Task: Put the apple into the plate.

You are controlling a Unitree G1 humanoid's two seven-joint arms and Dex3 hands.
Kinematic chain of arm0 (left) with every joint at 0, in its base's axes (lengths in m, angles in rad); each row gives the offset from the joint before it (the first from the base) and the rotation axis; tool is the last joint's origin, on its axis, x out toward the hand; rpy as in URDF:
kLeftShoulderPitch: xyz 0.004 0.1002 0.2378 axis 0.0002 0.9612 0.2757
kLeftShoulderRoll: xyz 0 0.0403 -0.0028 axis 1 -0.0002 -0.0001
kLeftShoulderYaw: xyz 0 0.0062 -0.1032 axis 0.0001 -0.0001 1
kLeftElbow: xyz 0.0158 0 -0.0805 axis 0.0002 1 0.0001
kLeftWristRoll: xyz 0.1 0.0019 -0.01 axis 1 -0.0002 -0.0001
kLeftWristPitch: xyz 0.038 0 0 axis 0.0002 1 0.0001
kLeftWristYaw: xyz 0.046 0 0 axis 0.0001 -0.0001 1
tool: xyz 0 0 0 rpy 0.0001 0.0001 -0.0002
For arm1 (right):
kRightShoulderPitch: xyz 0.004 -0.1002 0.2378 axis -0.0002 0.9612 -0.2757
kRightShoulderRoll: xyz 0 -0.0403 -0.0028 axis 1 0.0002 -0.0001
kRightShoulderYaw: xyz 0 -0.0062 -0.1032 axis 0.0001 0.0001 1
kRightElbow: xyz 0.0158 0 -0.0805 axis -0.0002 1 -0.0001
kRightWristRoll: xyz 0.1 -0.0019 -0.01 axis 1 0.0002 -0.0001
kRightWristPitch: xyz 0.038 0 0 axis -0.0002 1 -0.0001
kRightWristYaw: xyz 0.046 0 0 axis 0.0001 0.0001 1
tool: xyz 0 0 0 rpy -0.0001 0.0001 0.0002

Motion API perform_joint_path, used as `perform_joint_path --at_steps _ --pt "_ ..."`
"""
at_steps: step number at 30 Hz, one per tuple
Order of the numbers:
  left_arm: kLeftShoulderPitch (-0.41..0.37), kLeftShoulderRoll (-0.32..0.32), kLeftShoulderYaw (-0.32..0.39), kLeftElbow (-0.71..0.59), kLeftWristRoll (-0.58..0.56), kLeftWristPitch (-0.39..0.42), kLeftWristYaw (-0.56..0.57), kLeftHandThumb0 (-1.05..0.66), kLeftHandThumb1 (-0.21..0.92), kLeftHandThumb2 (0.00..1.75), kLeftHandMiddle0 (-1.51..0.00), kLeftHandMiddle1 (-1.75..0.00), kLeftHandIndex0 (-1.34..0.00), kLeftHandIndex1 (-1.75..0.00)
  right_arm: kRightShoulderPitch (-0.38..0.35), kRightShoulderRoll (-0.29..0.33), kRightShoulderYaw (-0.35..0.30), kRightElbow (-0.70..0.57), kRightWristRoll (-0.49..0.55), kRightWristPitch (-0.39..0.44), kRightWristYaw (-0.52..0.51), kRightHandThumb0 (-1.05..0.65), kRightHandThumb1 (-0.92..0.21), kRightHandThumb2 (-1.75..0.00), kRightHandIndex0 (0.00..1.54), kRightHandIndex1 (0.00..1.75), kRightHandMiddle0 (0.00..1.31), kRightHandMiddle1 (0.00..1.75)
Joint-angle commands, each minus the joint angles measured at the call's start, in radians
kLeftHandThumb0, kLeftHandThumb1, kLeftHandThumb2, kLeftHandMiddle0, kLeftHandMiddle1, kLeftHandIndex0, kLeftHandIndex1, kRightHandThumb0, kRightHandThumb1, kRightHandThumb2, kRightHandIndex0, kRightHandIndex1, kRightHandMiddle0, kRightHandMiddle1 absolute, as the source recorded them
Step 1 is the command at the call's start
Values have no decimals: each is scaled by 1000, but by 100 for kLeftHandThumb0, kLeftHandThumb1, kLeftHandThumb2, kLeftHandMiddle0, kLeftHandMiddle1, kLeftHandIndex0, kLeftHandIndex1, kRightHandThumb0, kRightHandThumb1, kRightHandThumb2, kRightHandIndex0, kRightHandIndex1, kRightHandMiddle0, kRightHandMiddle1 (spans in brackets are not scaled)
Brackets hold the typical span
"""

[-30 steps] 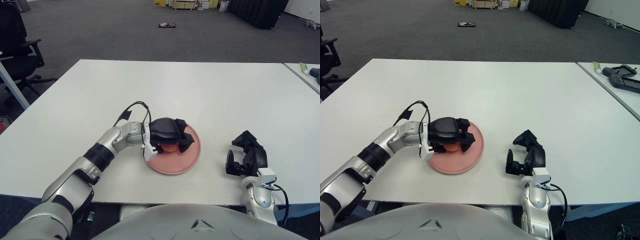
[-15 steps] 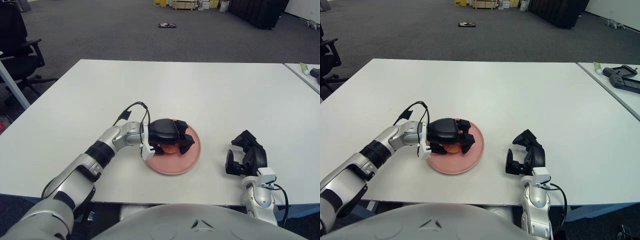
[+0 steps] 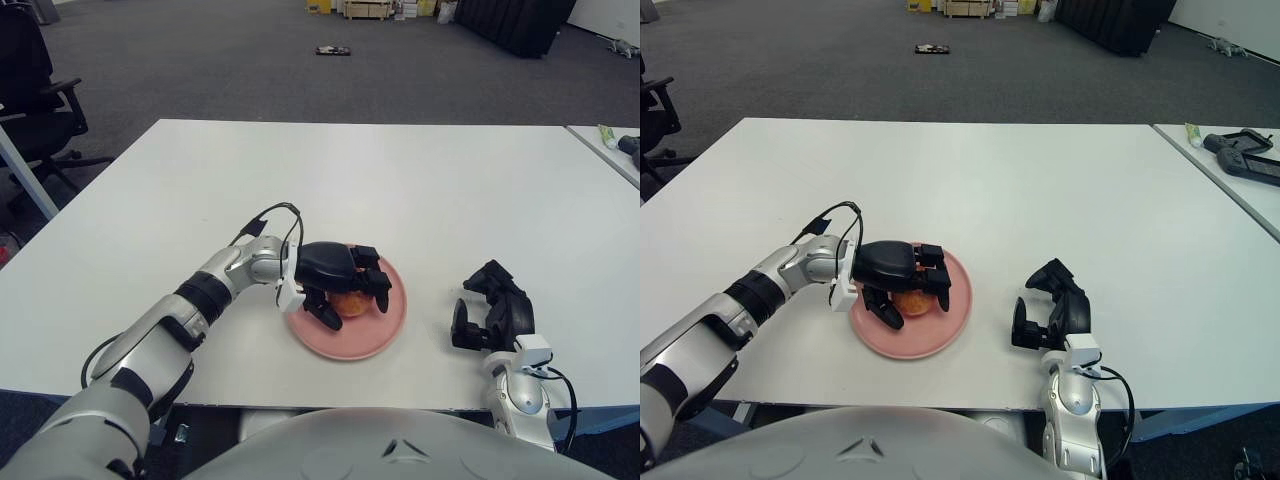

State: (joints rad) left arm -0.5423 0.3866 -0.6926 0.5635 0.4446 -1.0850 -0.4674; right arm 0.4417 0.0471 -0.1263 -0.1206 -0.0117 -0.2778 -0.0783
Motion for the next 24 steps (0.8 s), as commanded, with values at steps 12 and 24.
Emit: perform_joint_path --at_steps 12,24 --pt "33 25 29 -70 -146 115 -168 -105 92 99 0 0 0 -1 -29 -1 -4 12 28 1 10 -1 5 -175 91 175 64 175" --pt "69 45 98 -150 -248 147 -198 -105 92 94 0 0 0 0 -31 -1 -1 17 31 -7 14 -1 5 -174 91 175 64 174"
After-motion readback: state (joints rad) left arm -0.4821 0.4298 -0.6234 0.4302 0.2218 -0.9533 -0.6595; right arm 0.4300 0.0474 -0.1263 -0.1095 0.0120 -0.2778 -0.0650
